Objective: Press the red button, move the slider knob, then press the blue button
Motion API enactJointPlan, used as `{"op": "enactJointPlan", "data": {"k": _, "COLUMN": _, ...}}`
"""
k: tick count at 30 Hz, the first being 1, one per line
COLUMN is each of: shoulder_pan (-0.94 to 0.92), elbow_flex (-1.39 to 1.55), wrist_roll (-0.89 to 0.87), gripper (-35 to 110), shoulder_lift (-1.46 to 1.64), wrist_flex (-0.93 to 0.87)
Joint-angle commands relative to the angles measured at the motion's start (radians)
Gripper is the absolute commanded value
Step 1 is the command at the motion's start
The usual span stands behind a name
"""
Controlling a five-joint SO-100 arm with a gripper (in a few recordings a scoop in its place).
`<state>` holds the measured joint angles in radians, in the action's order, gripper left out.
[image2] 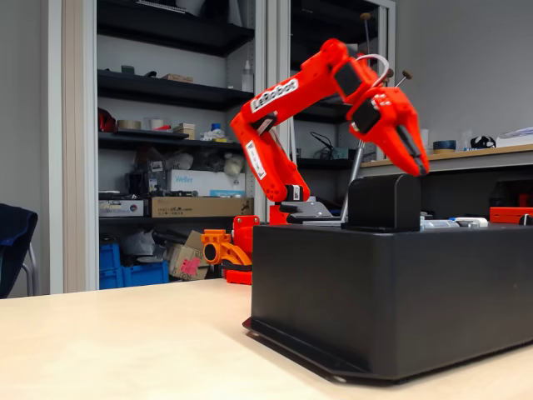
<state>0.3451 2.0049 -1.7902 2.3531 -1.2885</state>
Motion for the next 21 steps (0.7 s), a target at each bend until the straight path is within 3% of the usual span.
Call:
{"op": "enactJointPlan", "data": {"k": 1, "shoulder_pan": 0.015, "elbow_flex": 0.137, "wrist_roll": -0.021, "gripper": 0, "shoulder_lift": 0.17, "wrist_flex": 0.067}}
{"op": "enactJointPlan", "data": {"k": 12, "shoulder_pan": -0.009, "elbow_flex": 0.525, "wrist_roll": 0.02, "gripper": 0, "shoulder_lift": 0.606, "wrist_flex": 0.163}}
{"op": "enactJointPlan", "data": {"k": 21, "shoulder_pan": -0.084, "elbow_flex": 0.704, "wrist_roll": 0.1, "gripper": 0, "shoulder_lift": 0.902, "wrist_flex": 0.121}}
